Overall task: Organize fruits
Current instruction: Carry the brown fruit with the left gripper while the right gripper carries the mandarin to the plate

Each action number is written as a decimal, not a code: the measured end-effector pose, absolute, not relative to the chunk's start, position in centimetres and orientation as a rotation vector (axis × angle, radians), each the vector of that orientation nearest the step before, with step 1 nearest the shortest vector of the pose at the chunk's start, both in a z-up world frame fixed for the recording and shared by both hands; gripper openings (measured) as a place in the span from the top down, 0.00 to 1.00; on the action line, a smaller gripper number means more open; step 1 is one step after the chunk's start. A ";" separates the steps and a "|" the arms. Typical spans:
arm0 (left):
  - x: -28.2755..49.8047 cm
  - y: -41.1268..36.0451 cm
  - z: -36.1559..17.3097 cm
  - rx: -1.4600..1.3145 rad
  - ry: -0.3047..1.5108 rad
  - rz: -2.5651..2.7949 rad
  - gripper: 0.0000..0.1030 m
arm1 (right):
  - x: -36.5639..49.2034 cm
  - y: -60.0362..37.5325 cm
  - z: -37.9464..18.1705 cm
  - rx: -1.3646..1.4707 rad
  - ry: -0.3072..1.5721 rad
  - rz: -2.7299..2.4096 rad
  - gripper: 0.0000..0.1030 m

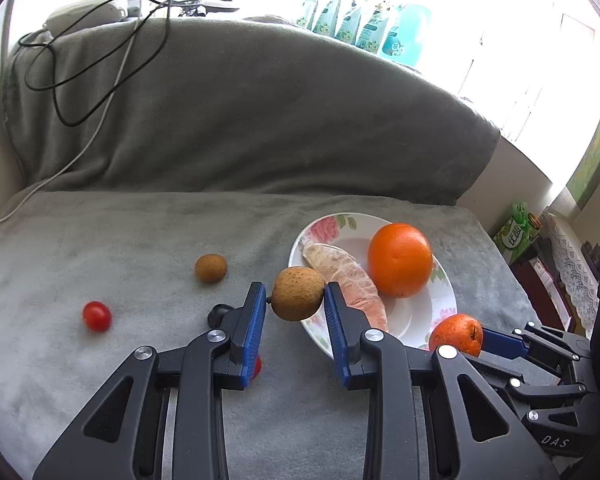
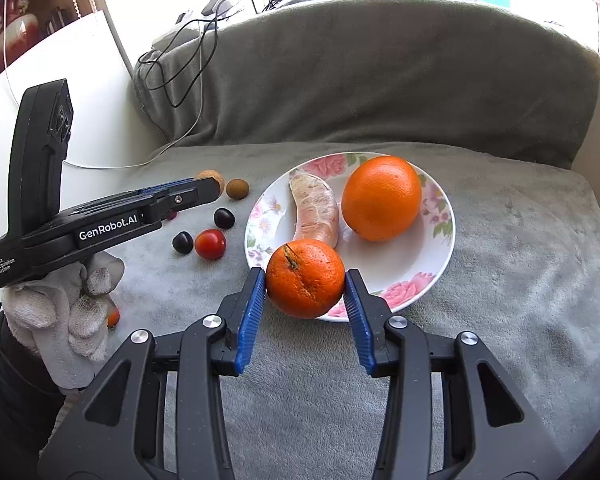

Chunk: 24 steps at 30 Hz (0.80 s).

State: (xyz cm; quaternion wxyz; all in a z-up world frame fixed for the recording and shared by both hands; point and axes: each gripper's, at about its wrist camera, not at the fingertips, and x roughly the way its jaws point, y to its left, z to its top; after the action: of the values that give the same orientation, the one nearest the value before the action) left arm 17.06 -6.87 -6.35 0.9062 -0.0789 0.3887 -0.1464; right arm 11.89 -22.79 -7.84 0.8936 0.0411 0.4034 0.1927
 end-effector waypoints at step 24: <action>22.8 -12.1 -7.0 -0.129 0.852 -0.371 0.72 | 13.4 -23.6 -9.1 0.085 0.845 0.407 0.59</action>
State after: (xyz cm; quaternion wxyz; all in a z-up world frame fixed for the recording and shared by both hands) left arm 22.82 -12.12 -7.02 0.8919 -0.0621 0.4108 -0.1788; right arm 13.37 -23.65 -9.15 0.8911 0.0410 0.4073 0.1960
